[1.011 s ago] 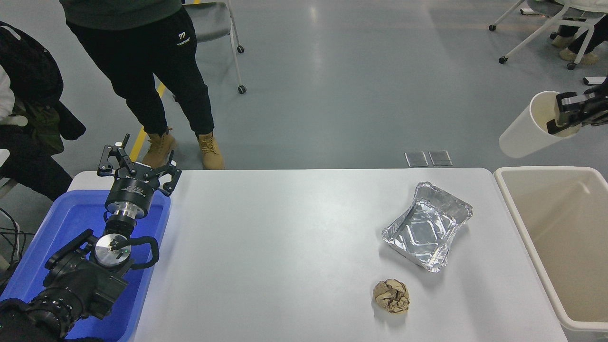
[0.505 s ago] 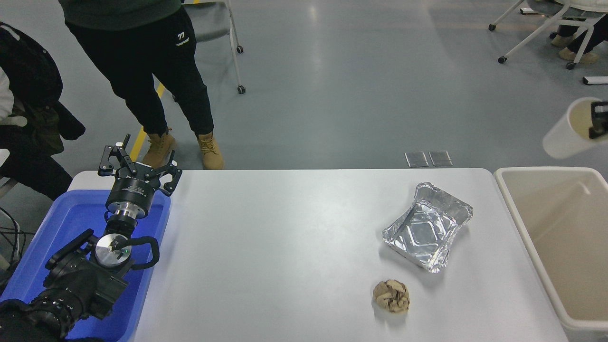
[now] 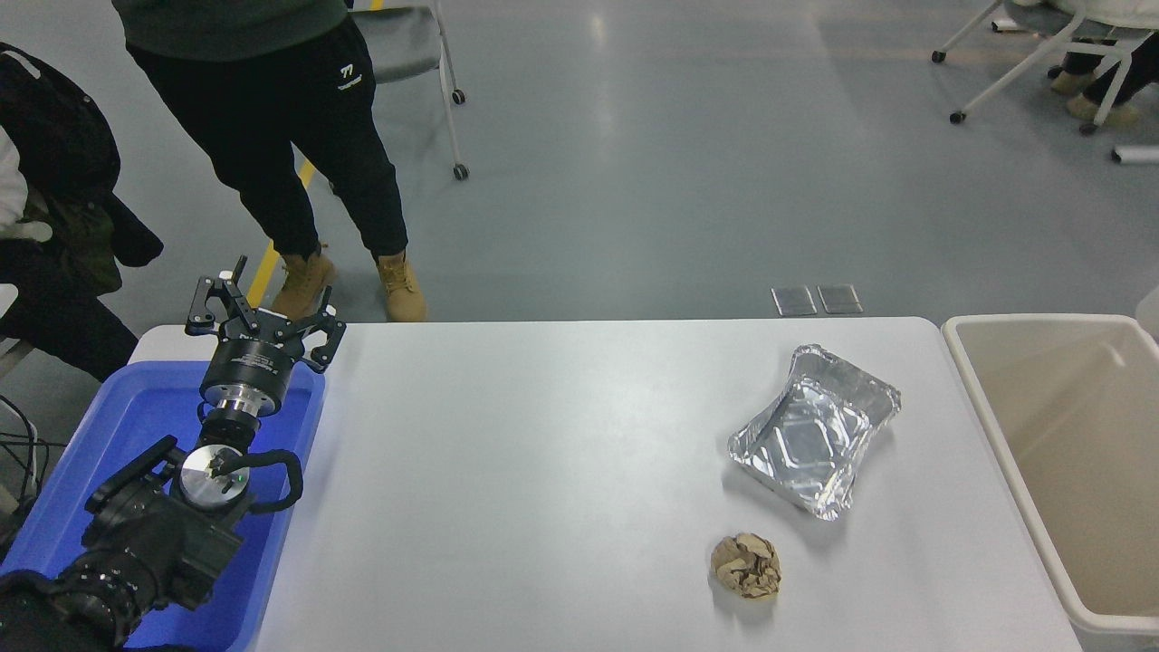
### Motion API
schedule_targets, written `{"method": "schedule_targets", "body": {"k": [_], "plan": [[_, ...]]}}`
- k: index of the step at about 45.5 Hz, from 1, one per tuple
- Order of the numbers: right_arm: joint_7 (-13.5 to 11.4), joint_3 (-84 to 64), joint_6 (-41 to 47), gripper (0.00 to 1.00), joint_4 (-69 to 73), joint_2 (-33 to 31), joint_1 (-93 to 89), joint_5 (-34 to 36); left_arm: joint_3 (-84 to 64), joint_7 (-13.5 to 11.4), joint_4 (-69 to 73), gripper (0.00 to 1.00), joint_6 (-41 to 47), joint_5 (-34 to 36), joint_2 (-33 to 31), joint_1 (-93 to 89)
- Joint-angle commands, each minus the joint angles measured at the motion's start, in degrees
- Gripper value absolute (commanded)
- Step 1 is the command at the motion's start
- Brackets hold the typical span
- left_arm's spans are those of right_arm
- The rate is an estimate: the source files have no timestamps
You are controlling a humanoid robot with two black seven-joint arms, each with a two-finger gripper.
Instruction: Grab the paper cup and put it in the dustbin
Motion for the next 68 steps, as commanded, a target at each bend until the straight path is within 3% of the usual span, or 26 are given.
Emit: {"method": "schedule_targets", "body": {"k": [1,20,40,41,43,47,49,51,68], "plan": [[-5.9,4.4,-10.2,0.00,-3.6,2.8,-10.7,3.8,0.0,0.0,0.0,0.99,0.0,0.0,0.0,0.0],[-7.1,17.7,-19.9,0.00,-7.3,13.3,-23.9,3.8,0.0,0.0,0.1,0.99,0.0,0.0,0.0,0.0],[-7.1,19.5,-20.5,0.00,-7.3,14.2,-25.1,3.8,0.0,0.0,0.0,0.99,0.0,0.0,0.0,0.0],[-7.1,19.5,-20.5,0.04,-7.3,14.1,-25.1,3.8,0.0,0.0,0.0,0.99,0.0,0.0,0.0,0.0],[-7.1,19.5,-20.5,0.25,-7.3,14.1,-25.1,3.9,0.0,0.0,0.0,0.99,0.0,0.0,0.0,0.0],[-7.1,19.5,-20.5,0.82,-7.3,13.9,-25.1,3.9,0.0,0.0,0.0,0.99,0.0,0.0,0.0,-0.1],[-7.1,19.5,-20.5,0.95,-7.3,13.8,-25.0,3.9,0.0,0.0,0.0,0.99,0.0,0.0,0.0,0.0],[-7.1,19.5,-20.5,0.98,-7.1,13.8,-24.9,3.9,0.0,0.0,0.1,0.99,0.0,0.0,0.0,0.0],[-7.0,19.4,-19.7,1.00,-5.2,12.3,-21.4,4.0,0.0,0.0,0.0,0.99,0.0,0.0,0.0,0.0]]}}
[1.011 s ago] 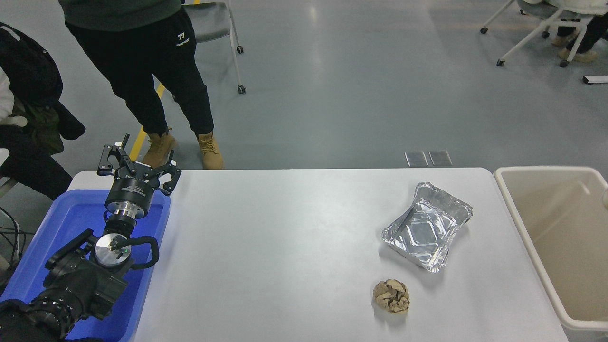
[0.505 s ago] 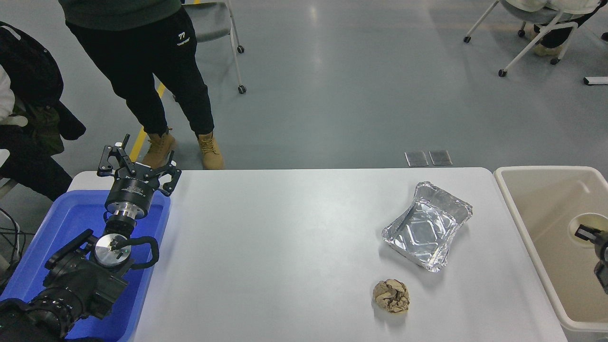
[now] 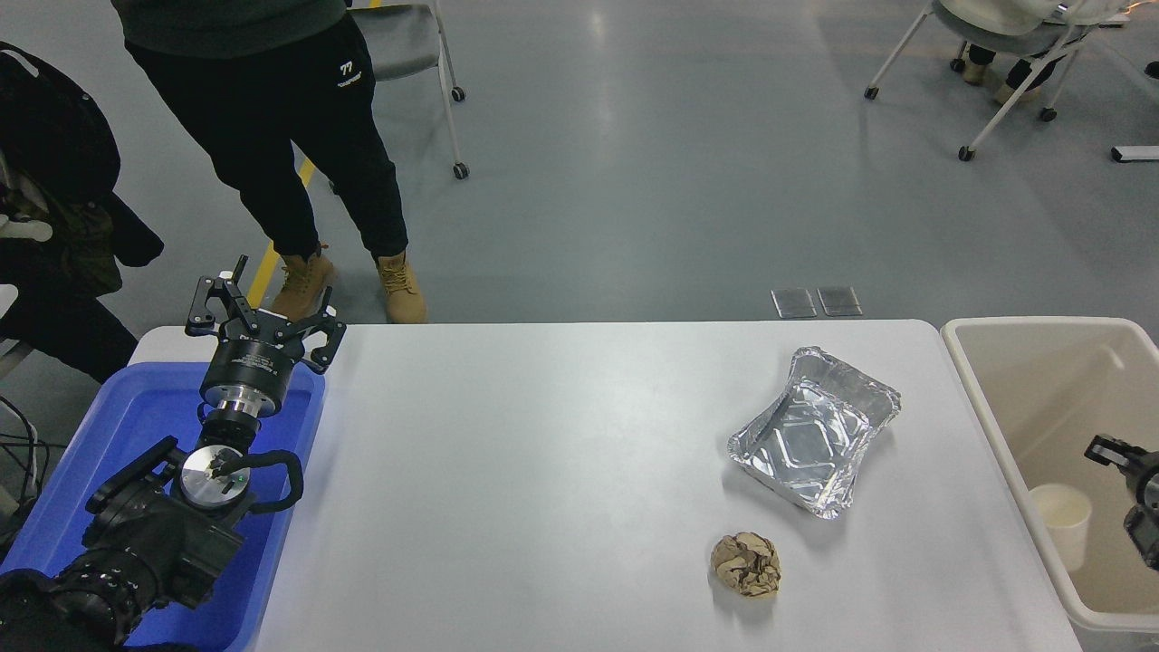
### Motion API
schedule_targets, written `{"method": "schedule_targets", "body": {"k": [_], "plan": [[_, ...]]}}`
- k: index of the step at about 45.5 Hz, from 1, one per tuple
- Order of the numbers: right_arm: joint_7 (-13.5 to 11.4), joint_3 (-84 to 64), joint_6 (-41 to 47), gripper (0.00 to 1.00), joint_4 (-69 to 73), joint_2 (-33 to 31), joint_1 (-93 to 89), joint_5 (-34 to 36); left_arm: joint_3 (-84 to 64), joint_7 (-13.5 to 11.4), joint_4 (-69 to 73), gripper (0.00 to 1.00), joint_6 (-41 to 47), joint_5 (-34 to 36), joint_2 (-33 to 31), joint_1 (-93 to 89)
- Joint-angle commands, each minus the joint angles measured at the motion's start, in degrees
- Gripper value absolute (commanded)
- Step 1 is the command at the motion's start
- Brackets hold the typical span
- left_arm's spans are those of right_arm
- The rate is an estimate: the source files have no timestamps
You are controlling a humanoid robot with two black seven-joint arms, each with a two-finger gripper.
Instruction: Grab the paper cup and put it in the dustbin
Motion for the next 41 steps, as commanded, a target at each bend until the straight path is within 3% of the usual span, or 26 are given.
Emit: {"method": "schedule_targets", "body": {"k": [1,29,41], "plan": [[0.0,-0.3,0.4,1.00,1.9,-1.0,2.8,0.0,0.0,0.0,0.0,0.99,0.0,0.0,0.0,0.0],[0.0,-14.1,1.2,1.00,23.1,-6.7,31.5,0.0,0.0,0.0,0.1,0.99,0.0,0.0,0.0,0.0],[-0.1,-20.4,11.5,1.00,33.5,-10.6,47.6,-0.1,0.0,0.0,0.1,0.99,0.0,0.0,0.0,0.0]]}}
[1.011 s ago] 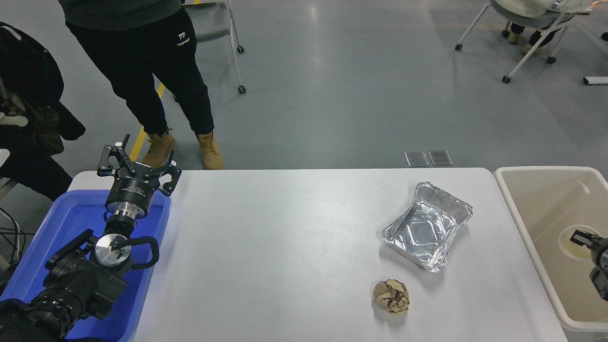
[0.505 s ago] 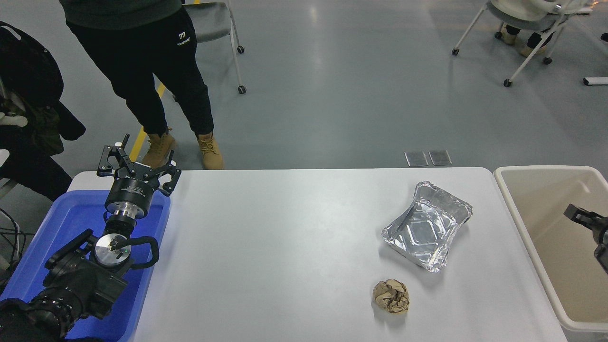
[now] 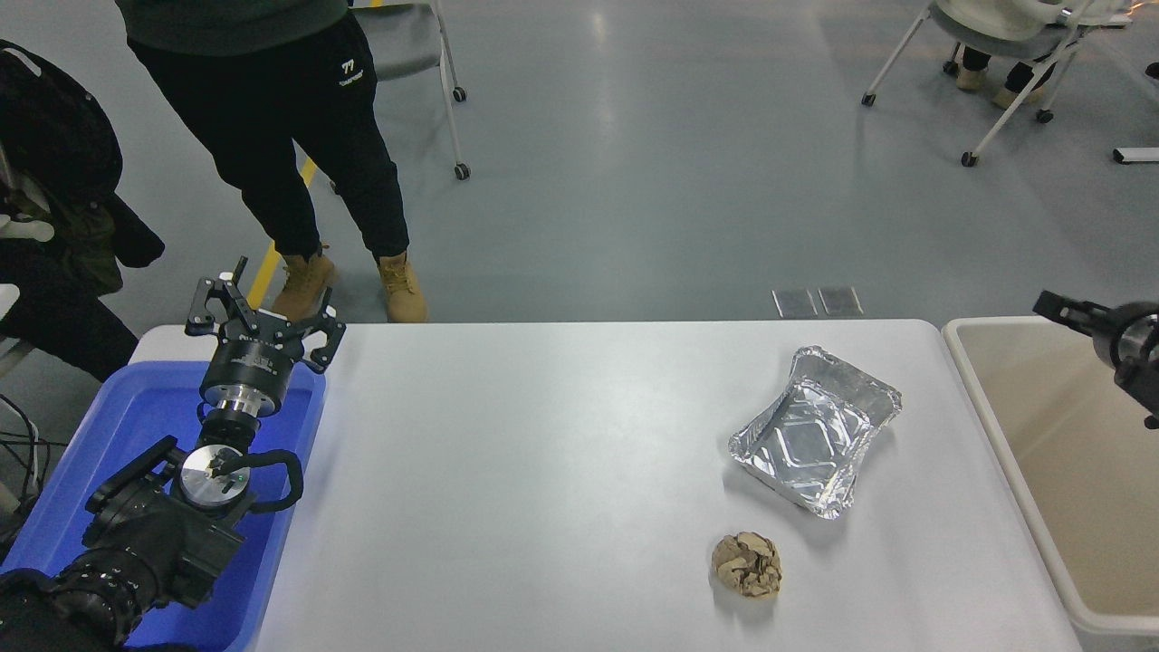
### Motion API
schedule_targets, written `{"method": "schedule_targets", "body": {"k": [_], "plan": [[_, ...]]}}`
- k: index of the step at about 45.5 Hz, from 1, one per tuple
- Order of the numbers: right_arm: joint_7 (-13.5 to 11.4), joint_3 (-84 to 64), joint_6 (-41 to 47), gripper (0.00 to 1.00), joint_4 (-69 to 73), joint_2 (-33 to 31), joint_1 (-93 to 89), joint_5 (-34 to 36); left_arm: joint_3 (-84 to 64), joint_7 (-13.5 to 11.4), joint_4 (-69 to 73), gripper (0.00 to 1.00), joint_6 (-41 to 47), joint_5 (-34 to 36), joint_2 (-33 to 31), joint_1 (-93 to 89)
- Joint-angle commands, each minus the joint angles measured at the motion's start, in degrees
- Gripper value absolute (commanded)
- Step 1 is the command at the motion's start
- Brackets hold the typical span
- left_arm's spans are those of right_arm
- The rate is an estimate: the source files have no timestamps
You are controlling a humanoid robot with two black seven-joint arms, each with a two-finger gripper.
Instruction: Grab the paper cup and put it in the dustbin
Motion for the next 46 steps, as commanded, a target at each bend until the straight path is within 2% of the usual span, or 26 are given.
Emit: {"method": "schedule_targets", "body": {"k": [1,17,36,46], "plan": [[0.0,-6.9,8.0,1.00,10.0,-2.9,15.0,-0.1,0.0,0.0,0.0,0.99,0.0,0.0,0.0,0.0],[0.0,-17.4,22.6,1.00,24.5,-2.7,33.0,-0.2,0.0,0.0,0.0,0.99,0.0,0.0,0.0,-0.1],[-0.1,-19.1,41.0,1.00,39.4,-2.0,49.0,-0.9,0.0,0.0,0.0,0.99,0.0,0.0,0.0,0.0],[0.0,-18.6,41.4,1.00,39.8,0.4,52.7,-0.9,0.0,0.0,0.0,0.99,0.0,0.0,0.0,0.0]]}}
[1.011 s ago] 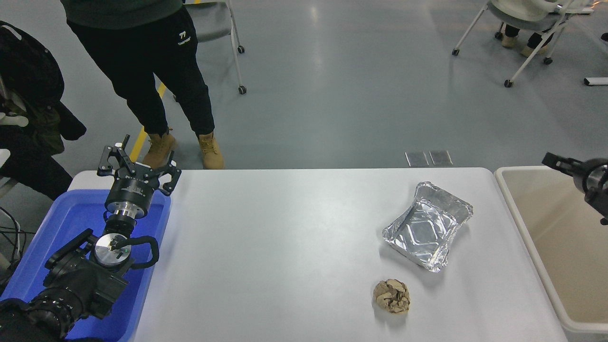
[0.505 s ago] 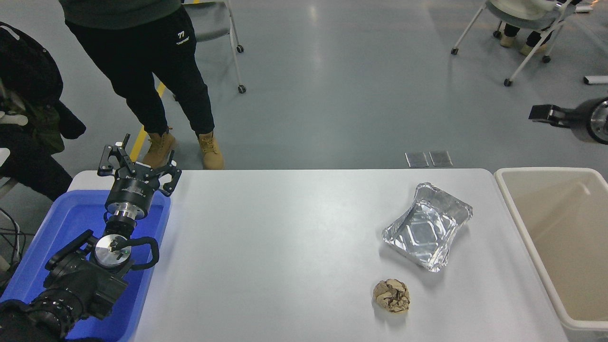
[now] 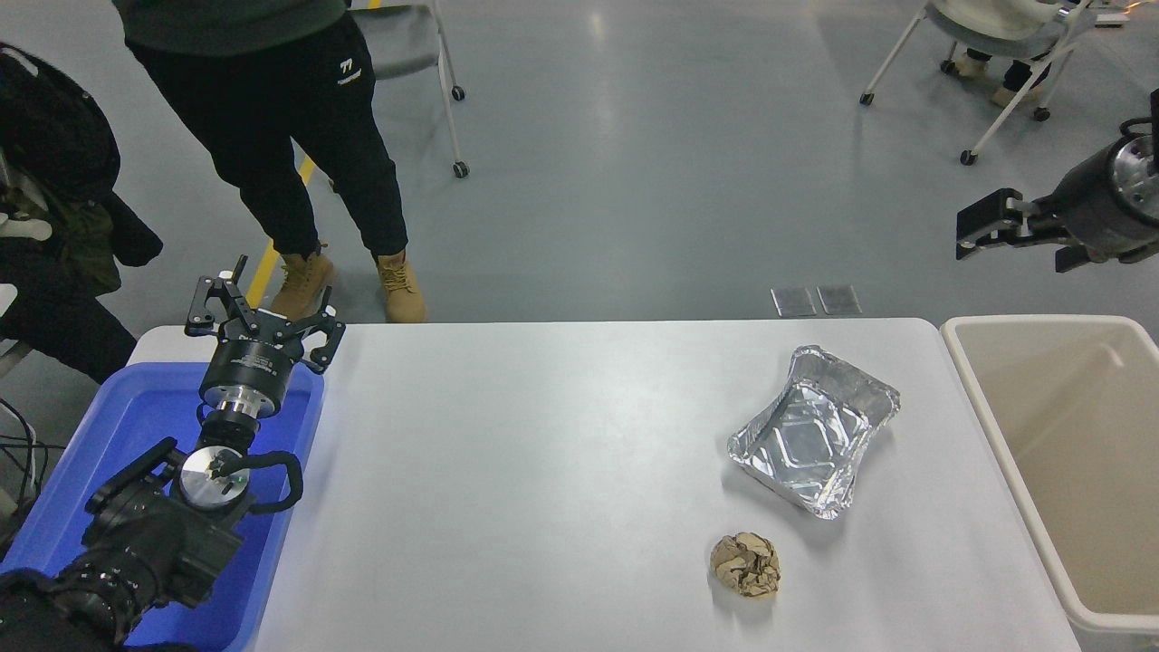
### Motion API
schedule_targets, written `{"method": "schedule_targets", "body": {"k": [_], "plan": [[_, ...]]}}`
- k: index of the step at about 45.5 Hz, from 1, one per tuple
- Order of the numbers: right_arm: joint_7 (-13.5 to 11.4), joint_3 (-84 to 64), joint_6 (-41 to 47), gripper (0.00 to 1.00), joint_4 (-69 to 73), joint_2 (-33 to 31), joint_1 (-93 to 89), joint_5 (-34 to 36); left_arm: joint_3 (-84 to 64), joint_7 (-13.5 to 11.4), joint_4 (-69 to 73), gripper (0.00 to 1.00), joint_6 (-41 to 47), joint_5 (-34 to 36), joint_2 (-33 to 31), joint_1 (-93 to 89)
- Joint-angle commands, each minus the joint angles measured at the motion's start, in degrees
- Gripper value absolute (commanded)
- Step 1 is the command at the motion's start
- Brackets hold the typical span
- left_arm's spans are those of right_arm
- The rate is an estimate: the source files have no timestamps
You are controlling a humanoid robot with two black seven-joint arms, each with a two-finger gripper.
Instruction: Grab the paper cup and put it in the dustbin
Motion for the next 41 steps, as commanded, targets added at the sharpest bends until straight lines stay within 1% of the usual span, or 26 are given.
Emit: {"method": "schedule_targets", "body": {"k": [1,6,18,41], "plan": [[0.1,0.1,3.7,1.00,2.9,2.0,5.5,-0.1,0.0,0.0,0.0,0.99,0.0,0.0,0.0,-0.1],[0.1,1.4,3.7,1.00,2.9,2.5,6.8,-0.1,0.0,0.0,0.0,0.99,0.0,0.0,0.0,0.0],[0.1,2.8,3.7,1.00,1.9,6.5,7.0,0.2,0.0,0.0,0.0,0.99,0.0,0.0,0.0,0.0],[0.0,1.5,3.7,1.00,2.5,6.1,5.3,0.7,0.0,0.0,0.0,0.99,0.0,0.0,0.0,0.0]]}}
